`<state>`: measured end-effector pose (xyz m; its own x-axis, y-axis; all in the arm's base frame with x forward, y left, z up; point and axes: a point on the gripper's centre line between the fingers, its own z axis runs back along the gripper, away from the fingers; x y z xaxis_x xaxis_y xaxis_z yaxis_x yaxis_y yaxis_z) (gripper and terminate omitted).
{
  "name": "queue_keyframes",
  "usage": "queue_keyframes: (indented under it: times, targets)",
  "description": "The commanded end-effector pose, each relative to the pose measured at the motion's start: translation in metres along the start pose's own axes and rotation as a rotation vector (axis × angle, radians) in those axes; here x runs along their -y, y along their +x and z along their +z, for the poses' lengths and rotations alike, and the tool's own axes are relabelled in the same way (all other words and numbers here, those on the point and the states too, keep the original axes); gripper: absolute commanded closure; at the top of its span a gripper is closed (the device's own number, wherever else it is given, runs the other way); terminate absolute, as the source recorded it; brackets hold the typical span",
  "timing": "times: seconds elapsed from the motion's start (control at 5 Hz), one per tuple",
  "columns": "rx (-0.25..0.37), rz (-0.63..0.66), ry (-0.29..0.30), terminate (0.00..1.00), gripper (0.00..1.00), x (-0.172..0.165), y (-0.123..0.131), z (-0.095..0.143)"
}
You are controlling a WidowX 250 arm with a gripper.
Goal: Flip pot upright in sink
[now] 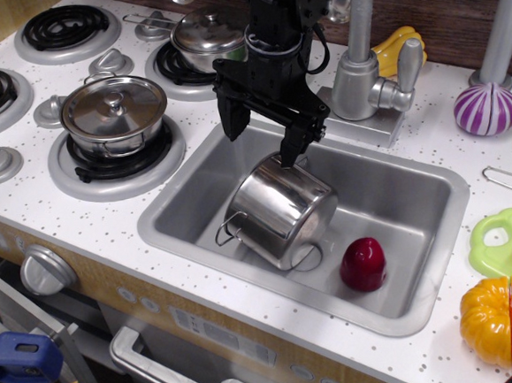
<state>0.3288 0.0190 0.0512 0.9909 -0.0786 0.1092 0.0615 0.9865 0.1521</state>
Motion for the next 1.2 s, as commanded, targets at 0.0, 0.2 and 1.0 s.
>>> queue_keyframes:
  times: [0.0, 0.2, 1.0]
  targets:
    - [0.000, 0.000, 0.000, 0.00, 0.00, 0.000, 0.000, 0.000]
    - [0.019, 0.000, -0.055, 0.00, 0.00, -0.010, 0.002, -0.006]
    - [-0.001, 0.138, -0.487, 0.00, 0.00, -0.024, 0.006, -0.013]
